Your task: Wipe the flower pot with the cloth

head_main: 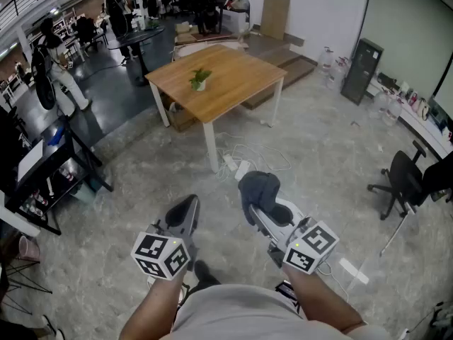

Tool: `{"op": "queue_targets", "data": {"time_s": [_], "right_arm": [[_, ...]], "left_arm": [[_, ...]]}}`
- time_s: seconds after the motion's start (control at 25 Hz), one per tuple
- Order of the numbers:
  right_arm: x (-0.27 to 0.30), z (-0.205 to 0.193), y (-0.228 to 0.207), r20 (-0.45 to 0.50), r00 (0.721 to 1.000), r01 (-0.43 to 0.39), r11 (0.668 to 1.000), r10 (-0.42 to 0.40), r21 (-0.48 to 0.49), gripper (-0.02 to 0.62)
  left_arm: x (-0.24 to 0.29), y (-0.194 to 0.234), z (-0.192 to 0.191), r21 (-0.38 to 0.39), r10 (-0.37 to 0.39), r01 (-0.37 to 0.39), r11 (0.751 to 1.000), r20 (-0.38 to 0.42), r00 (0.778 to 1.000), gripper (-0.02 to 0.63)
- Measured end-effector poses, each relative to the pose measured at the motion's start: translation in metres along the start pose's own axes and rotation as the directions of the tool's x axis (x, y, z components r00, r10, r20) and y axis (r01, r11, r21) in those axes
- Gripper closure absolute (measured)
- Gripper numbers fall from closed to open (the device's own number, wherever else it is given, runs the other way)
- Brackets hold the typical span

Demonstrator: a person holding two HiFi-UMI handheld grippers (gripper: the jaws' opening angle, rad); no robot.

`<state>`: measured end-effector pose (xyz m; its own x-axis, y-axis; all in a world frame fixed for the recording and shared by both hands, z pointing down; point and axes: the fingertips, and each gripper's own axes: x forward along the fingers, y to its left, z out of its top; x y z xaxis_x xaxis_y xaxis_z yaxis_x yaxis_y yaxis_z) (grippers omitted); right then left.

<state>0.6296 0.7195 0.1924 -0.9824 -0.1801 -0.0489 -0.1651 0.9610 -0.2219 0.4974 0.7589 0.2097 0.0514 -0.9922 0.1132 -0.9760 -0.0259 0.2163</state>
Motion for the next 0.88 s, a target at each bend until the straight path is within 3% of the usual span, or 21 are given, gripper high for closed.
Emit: {"op": "queue_targets", "data": {"time_s": [0.48, 0.68, 0.88], "right_arm": [[0.015, -0.01, -0.009, -0.011, 1.0, -0.014, 1.0, 0.014, -0.003, 0.529], [0.048, -0.015, -0.012, -0.031, 0.999, -0.012, 1.0, 0.012, -0.003, 0.529], [0.102, -0.02, -0.025, -0.038, 0.999, 0.023, 1.0, -0.023, -0.003, 0.529]], "left_arm": [[0.011, 0.02, -0.013, -0.02, 0.016, -0.016, 1.0, -0.021, 1.0, 0.6], [0.019, 0.055, -0.008, -0.037, 0.014, -0.015, 0.999, -0.023, 1.0, 0.6], [0.026, 0.118, -0.003, -0.053, -0.001, -0.001, 0.999, -0.025, 1.0, 0.6]]}}
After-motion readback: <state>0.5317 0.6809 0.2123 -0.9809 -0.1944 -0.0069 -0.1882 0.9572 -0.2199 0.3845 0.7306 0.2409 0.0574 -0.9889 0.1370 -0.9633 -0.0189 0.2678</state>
